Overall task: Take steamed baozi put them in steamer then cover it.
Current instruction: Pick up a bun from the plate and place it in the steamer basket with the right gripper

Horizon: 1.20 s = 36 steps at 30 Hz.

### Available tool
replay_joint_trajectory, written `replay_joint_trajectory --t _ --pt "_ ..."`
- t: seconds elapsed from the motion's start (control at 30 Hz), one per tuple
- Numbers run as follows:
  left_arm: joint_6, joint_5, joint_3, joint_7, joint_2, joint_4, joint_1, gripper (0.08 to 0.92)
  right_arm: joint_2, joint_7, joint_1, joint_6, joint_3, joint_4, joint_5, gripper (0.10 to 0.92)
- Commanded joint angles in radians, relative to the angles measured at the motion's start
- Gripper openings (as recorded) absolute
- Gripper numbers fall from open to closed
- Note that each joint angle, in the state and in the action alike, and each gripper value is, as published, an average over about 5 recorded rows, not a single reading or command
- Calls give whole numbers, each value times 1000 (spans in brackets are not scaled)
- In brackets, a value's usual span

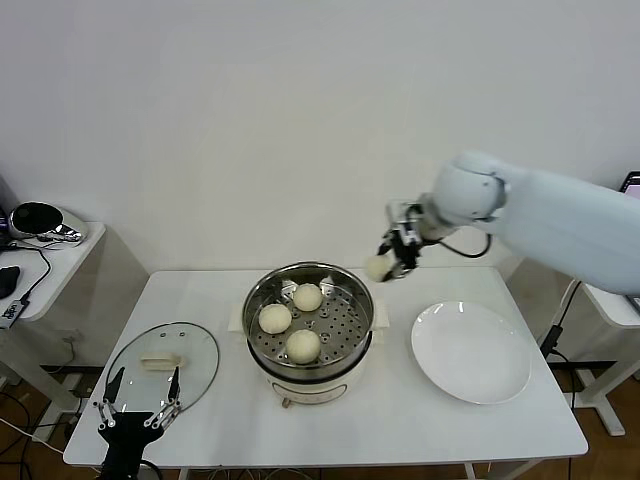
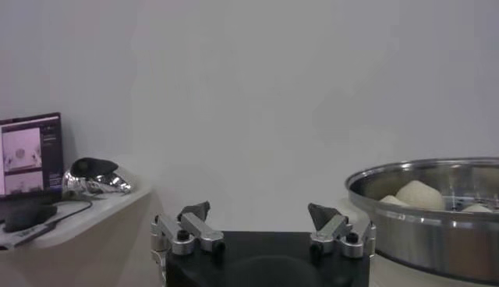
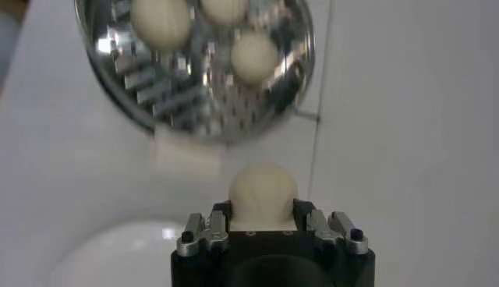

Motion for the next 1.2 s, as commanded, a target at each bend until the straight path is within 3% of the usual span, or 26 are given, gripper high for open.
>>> replay_joint_trajectory --t 0.03,0.47,0.9,1.0,1.2 --pt "-1 0 -14 0 -4 -2 1 823 210 100 -22 -135 -66 -26 186 509" --pt "-2 4 -11 1 -13 -12 6 823 263 97 -157 -150 -62 -162 45 509" --pt "-4 2 -9 0 -14 2 0 823 254 80 -179 -154 -60 -168 -8 512" --pt "-3 1 -12 0 -13 0 2 823 244 78 -169 -155 -50 -159 -5 554" --pt "-2 -4 -19 0 -6 0 2 823 153 79 -101 -150 25 -85 56 721"
